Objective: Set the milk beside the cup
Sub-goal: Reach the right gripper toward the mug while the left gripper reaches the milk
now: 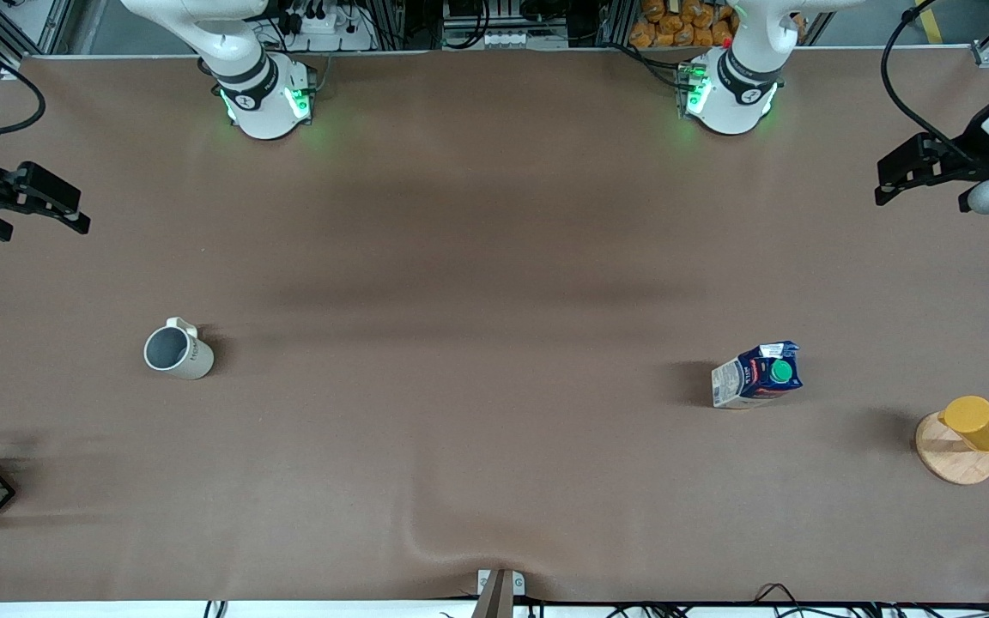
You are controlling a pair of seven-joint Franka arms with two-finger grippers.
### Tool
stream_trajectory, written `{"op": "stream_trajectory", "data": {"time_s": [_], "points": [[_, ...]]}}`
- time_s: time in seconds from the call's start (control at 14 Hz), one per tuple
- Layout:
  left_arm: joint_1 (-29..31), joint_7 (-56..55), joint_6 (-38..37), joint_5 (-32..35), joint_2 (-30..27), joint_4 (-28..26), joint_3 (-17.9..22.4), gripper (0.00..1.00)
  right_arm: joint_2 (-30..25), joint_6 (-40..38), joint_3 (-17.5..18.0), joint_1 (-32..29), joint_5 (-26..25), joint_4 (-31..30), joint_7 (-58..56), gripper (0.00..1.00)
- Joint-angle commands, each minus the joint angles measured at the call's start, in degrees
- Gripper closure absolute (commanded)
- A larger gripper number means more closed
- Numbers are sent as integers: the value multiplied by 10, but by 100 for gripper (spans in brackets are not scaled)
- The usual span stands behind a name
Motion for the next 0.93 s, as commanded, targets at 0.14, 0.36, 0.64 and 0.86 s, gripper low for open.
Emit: {"op": "stream_trajectory", "data": {"time_s": [0.14, 0.36, 0.64, 0.86], "points": [[6, 5, -7, -1, 0, 3, -5, 0, 5, -11, 2, 3, -15, 14, 8, 0], [2, 8, -6, 8, 15, 13, -5, 0, 12, -14, 1, 0, -14, 12, 4, 0], [5, 7, 0, 37, 70, 47, -4, 0, 68, -14, -1, -25, -13, 6, -36, 0], [5, -10, 51, 19, 132, 47, -3, 0, 130, 7, -1, -63, -9, 2, -101, 0]]}}
